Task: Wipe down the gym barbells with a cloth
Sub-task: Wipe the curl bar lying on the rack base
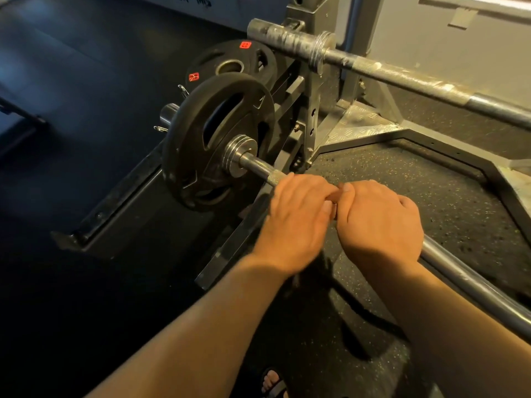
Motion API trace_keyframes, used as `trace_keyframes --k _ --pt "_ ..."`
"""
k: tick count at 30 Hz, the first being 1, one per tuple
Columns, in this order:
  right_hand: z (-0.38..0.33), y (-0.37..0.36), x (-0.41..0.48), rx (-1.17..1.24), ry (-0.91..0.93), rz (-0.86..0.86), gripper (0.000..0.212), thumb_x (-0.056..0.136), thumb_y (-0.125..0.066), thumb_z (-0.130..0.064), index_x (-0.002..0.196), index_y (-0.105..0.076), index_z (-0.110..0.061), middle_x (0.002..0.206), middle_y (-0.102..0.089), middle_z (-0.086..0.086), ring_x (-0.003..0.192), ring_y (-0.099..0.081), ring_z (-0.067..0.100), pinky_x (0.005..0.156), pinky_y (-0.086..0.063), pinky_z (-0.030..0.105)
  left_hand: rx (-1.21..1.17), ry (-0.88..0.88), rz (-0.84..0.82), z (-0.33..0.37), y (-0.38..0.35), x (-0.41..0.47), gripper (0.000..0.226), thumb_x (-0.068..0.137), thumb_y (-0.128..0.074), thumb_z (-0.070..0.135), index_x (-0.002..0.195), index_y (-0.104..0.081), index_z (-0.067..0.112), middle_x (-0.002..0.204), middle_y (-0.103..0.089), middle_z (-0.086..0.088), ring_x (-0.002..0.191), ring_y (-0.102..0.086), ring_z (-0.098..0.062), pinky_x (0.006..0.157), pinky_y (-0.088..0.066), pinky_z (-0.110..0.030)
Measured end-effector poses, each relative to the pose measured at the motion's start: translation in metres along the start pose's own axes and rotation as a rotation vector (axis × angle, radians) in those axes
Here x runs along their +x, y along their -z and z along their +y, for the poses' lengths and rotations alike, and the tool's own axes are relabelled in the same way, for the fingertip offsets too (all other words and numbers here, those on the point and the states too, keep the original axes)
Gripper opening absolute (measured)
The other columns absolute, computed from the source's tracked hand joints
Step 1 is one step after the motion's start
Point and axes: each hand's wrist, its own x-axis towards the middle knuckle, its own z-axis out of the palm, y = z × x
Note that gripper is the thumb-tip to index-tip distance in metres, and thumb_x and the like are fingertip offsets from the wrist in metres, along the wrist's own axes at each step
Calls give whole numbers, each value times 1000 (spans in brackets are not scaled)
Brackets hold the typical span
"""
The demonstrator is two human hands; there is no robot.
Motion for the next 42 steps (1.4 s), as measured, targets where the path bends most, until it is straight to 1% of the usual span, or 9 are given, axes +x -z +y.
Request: trace_keyframes --k 5,11,16,19,22,29,33,38,42 --pt "6 9 3 20 46 -133 45 108 -20 -41 108 -62 -23 105 -62 -3 101 -57 22 87 -39 40 58 138 9 -33 26 15 35 104 -30 38 110 -59 21 112 -53 7 122 -48 -13 128 -9 -41" --pt "40 20 -17 -3 -3 -185 59 103 -6 -53 112 -58 -27 117 -62 -5 124 -55 24 110 -37 56 -6 331 232 -13 7 17 38 105 -22 32 98 -57 19 101 -50 7 123 -51 -25 124 -12 -51" --pt "28 20 -12 -63 -43 -153 54 107 -16 -42 114 -66 -23 119 -68 0 123 -59 25 106 -41 53 -37 209 180 26 -25 -3 29 107 -31 17 114 -60 19 115 -54 4 131 -46 -25 119 -22 -55" --pt "30 19 -11 -50 -44 -153 53 107 -18 -41 113 -67 -23 118 -69 0 120 -61 25 103 -42 50 -14 113 62 23 -25 -16 40 106 -30 23 137 -54 13 139 -51 -3 147 -32 -26 125 -10 -55" --pt "32 20 -9 -17 -34 -137 52 108 -19 -41 115 -67 -20 118 -69 1 117 -61 26 104 -41 48 66 68 -14 1 -3 -8 36 107 -30 30 133 -54 20 135 -53 1 145 -34 -21 127 -7 -49" --pt "62 25 -24 -11 -97 -183 56 105 -13 -51 114 -62 -23 117 -64 0 119 -56 24 112 -35 53 -11 364 234 31 -23 9 38 107 -23 34 113 -57 19 120 -55 3 147 -31 -23 126 -4 -53" --pt "64 28 -28 -14 -113 -160 52 106 -15 -47 106 -62 -24 108 -67 0 108 -61 24 104 -41 49 39 229 136 67 -51 -1 35 105 -28 25 125 -57 18 132 -52 1 150 -26 -23 126 0 -53" --pt "65 27 -28 20 -82 -169 52 106 -14 -49 108 -60 -25 106 -63 -3 104 -60 23 101 -42 48 236 32 -41 38 -23 3 33 102 -36 35 124 -58 24 123 -56 6 132 -47 -17 128 -3 -45" --pt "72 28 -34 32 -91 -180 55 104 -10 -53 107 -57 -24 105 -59 -4 109 -56 23 110 -37 52 204 316 150 23 -6 14 28 102 -34 36 103 -58 22 109 -58 4 123 -53 -22 128 -5 -50"
